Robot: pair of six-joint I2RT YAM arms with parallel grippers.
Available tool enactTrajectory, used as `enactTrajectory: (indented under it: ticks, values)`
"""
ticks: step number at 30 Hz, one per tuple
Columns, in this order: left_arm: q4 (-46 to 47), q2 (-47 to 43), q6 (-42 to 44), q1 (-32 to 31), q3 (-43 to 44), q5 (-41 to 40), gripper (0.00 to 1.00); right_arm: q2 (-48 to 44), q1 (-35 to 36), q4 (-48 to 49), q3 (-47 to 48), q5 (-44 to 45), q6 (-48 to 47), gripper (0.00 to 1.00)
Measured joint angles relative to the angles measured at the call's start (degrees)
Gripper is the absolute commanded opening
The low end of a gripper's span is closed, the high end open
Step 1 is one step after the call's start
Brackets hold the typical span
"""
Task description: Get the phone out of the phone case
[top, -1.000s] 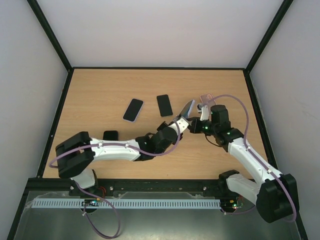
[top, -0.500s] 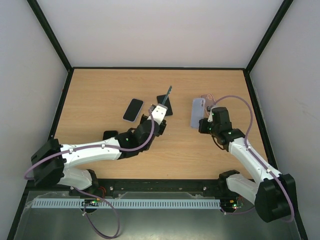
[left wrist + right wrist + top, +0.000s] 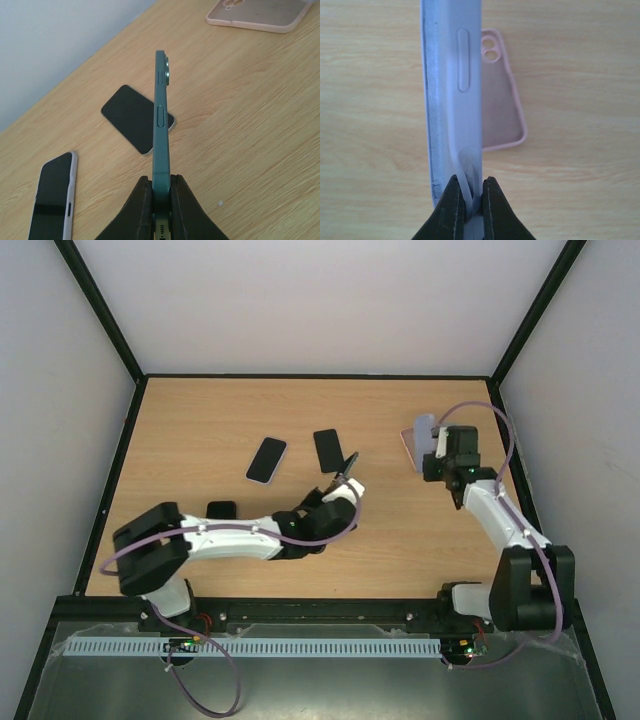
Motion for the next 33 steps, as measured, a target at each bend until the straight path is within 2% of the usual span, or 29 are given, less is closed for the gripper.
enactTrajectory:
  ticks: [10, 16, 23, 33]
  values:
    - [-2.1, 20.3, 6.4, -0.4, 19.4, -5.0, 0.03, 13.5, -16.1, -2.0, 14.2, -6.5, -12.0, 0.02]
    - [-5.0, 33.7, 10.4, -0.2, 33.3, -9.7, 0.03, 22.6, -23.1, -5.1, 21.0, -9.4, -16.7, 0.02]
    - [-9.1, 42.9, 12.7, 0.5, 41.1, -13.4, 0.03, 33.0, -25.8, -11.5, 27.3, -12.4, -21.7, 0.02]
    - [-12.7, 47.4, 12.2, 1.7, 47.4, -14.0, 0.05, 36.2, -26.4, -15.1, 31.3, -17.2, -23.4, 0.05]
